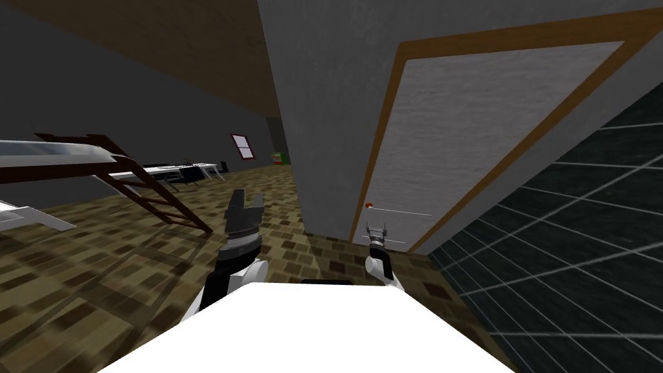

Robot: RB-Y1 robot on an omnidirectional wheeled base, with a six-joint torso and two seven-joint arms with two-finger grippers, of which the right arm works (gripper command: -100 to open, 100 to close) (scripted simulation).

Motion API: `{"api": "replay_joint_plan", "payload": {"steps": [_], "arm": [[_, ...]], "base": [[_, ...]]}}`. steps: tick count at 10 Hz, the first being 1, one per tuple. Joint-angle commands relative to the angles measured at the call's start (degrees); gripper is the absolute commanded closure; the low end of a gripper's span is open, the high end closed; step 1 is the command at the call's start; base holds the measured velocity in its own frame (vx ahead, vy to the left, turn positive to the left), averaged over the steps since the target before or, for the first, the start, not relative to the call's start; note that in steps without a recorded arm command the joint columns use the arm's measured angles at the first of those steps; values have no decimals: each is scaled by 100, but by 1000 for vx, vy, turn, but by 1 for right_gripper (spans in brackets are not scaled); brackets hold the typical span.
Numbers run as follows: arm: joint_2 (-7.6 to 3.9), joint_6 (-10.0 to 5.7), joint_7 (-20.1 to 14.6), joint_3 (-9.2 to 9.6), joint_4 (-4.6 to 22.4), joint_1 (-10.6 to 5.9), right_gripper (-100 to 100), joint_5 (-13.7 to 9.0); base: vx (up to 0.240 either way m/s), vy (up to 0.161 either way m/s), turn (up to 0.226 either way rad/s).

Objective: Pull the door open

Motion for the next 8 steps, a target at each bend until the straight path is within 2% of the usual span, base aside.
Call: {"api": "replay_joint_plan", "payload": {"steps": [1,3,8], "arm": [[-11,-66,-111,-5,159,-53,-100,-37],[-15,-172,-354,-36,485,-175,-100,-156],[-22,-419,-919,-107,1244,-461,-100,-431]], "base": [[7,-98,76],[-10,-93,160],[-9,-133,199]]}}
